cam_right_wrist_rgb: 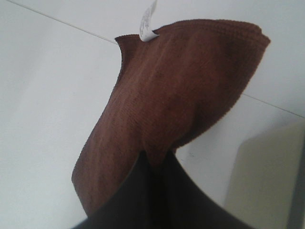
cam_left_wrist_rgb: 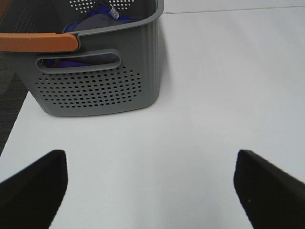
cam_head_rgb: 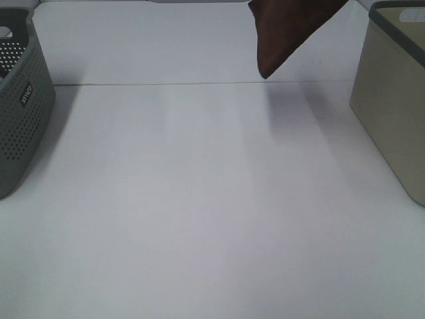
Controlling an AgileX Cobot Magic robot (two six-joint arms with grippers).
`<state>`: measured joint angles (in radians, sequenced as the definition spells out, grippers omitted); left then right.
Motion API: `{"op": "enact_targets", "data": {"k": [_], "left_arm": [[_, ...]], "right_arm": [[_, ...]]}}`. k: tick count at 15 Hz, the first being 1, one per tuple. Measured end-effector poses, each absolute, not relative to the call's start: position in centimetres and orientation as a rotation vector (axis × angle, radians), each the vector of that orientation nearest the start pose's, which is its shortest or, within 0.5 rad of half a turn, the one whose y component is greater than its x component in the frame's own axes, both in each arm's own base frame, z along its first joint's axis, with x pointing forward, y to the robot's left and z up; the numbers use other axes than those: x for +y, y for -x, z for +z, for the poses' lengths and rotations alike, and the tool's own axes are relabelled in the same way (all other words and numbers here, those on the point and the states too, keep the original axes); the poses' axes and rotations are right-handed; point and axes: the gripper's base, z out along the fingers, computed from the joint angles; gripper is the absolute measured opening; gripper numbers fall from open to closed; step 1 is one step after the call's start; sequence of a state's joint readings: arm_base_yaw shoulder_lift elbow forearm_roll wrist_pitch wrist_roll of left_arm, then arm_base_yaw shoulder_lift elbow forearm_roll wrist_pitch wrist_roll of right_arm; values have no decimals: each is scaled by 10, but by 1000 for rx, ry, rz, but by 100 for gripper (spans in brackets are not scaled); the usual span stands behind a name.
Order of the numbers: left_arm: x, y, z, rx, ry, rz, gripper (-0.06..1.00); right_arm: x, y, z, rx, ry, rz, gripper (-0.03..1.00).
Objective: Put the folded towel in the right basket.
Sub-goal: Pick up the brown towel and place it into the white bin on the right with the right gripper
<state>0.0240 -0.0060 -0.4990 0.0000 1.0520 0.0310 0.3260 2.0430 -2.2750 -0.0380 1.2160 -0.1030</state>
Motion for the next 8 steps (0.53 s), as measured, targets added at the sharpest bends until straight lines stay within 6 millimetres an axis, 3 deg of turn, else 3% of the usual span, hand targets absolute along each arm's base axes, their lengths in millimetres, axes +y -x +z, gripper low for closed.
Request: {"op": "enact_targets", "data": {"k": [2, 8], "left_arm": [[0, 5, 278, 2031, -7, 35, 88], [0, 5, 278, 2031, -7, 35, 88]], "right_arm": [[104, -421, 393, 2438, 440, 12, 3], [-30, -410, 386, 2548, 177, -110, 3]]}}
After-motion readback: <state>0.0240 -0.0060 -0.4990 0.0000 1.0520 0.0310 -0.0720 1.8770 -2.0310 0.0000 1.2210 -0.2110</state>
